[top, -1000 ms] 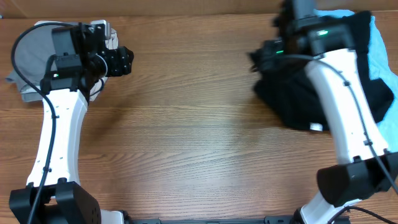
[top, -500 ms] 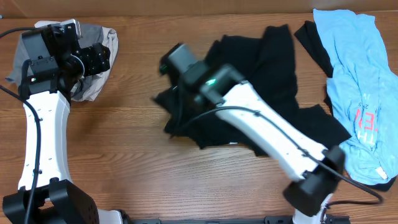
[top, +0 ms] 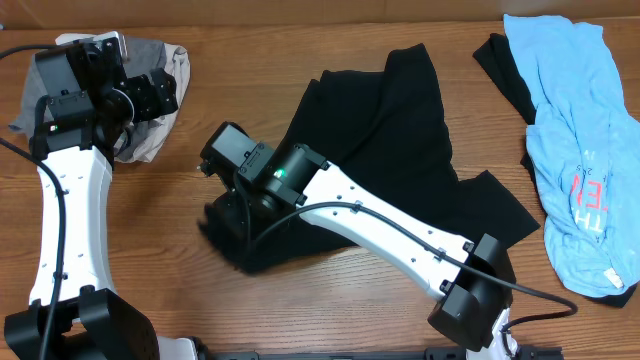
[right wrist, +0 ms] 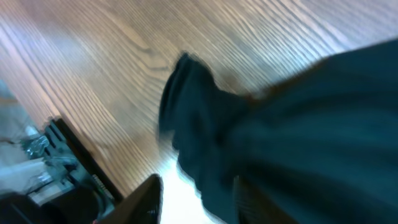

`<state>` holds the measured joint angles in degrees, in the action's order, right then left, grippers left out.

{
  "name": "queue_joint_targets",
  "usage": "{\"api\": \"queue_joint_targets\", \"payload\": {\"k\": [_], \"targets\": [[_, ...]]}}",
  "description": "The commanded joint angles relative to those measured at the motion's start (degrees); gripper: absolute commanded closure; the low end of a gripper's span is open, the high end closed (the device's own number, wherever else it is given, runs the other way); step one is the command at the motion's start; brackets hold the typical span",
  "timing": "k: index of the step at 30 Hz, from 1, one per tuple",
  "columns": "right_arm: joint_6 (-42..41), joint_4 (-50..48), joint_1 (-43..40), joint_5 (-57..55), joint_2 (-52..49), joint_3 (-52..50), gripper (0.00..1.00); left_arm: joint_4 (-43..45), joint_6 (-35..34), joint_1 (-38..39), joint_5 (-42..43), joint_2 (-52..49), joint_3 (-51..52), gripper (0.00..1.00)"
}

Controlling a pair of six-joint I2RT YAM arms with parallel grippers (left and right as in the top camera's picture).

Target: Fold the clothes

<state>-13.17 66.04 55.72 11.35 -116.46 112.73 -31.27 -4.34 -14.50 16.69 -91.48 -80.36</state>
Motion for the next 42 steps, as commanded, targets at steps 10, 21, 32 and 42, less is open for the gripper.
{"api": "queue_joint_targets", "payload": {"k": [10,21,32,42], "targets": [[-4.74,5.90,-16.92,-3.80,4.72,1.36,0.45,0.85,3.10,2.29,2.89,0.81,-1.62,0.08],[-4.63,7.41,-40.74,-3.52,4.72,1.36,0.14,-2.12,6.95,20.09,-3.82,-7.74,-16.09,0.05],[-2.93,8.02,-55.04,-3.58,4.70,1.22,0.10,-6.64,9.35,28.44,-1.70,-34.88,-42.10,0.05],[-1.42,7.89,-55.84,-4.74,4.48,0.85,0.12,-3.89,13.44,31.47,0.63,-44.22,-42.80,0.09]]}}
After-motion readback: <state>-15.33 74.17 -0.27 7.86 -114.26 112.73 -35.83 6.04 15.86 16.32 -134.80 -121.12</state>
